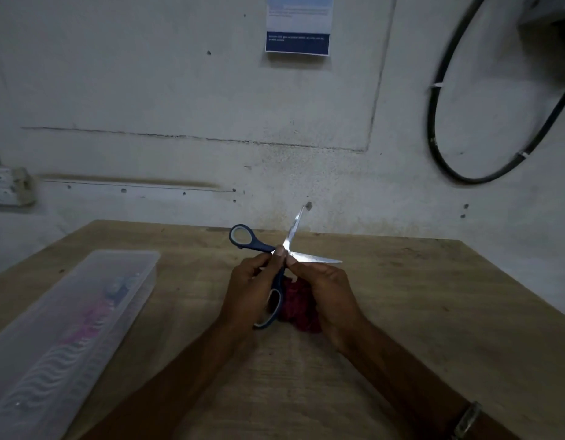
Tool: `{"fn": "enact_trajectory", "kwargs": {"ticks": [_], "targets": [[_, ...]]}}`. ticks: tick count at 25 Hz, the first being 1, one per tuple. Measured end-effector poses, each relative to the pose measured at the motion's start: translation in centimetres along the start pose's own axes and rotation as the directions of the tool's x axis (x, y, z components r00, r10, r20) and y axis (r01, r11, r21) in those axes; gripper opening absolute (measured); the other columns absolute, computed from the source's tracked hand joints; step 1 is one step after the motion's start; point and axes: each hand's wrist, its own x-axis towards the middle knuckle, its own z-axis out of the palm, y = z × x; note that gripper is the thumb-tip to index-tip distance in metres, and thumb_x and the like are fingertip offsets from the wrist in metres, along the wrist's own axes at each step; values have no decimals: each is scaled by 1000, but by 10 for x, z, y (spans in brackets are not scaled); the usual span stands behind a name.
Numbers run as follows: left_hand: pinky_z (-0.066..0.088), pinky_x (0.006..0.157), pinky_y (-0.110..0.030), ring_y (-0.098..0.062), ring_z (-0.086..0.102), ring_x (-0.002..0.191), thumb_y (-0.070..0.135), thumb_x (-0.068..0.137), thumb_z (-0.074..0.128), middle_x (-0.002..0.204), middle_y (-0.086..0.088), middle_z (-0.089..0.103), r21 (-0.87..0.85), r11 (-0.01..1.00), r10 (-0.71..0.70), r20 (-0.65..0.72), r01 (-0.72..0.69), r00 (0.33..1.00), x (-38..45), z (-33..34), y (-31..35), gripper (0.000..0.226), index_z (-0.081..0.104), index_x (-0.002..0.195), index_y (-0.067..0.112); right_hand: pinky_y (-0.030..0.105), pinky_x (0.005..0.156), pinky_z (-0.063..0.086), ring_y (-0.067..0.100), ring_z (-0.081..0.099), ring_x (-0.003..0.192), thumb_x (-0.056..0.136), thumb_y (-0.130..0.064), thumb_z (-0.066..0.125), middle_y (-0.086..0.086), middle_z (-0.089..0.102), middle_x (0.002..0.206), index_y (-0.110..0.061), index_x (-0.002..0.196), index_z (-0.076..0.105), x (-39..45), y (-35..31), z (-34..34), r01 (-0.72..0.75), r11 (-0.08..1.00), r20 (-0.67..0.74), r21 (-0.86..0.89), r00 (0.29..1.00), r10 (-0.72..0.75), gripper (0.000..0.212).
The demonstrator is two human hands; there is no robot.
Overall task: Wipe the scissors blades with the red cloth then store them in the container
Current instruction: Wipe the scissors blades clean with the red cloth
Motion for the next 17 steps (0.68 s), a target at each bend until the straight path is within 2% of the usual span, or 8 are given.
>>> {"fn": "enact_trajectory", "kwargs": {"ticks": [2,4,7,9,12,15,17], "targets": [[59,85,-36,-23,74,97,40,88,73,104,-8,79,-228,959,-147,98,166,984,-2,0,3,31,80,107,17,50,86,61,41,72,103,95,-24,71,18,76,109,-6,114,76,0,-1,-1,6,1000,28,-9,1000,-6,27],[56,99,-45,-30,71,106,40,81,80,110,-11,76,-318,916,-199,164,243,966,-1,-2,-1,42,77,112,13,41,75,62,35,75,96,95,-21,69,19,76,108,-3,115,75,-2,-6,-1,-29,1000,59,9,998,28,27],[49,108,-55,-40,66,119,36,87,75,114,-14,75,-376,879,-250,162,294,955,3,-5,-7,34,78,111,12,37,68,61,34,76,90,96,-19,67,22,75,108,0,116,73,-2,-9,-1,-93,995,80,24,993,91,28],[54,102,-51,-34,71,109,34,91,71,111,-12,77,-405,859,-273,153,312,950,3,-6,-2,31,77,112,11,39,73,62,33,76,94,89,-19,70,20,75,110,0,114,74,2,-9,-3,-95,996,61,4,994,94,32],[57,90,-39,-20,72,90,29,93,71,93,-3,78,-523,787,-334,86,328,939,8,-16,7,23,76,108,13,49,98,56,33,71,110,71,-27,78,15,74,118,-3,111,77,9,-11,-10,-140,989,12,46,990,140,46],[55,81,-26,-10,69,84,23,92,72,88,3,75,-616,731,-373,-1,293,928,20,-32,5,18,76,108,14,49,101,54,30,69,115,84,-17,72,16,72,124,-4,120,72,17,-24,-26,-204,955,-7,216,978,210,38],[59,76,-22,-9,70,82,20,91,74,90,2,75,-632,729,-379,-52,264,924,27,-40,0,15,77,104,13,47,103,53,29,67,119,89,-18,73,15,71,125,-7,121,73,23,-35,-39,-123,952,-91,279,984,154,34]]}}
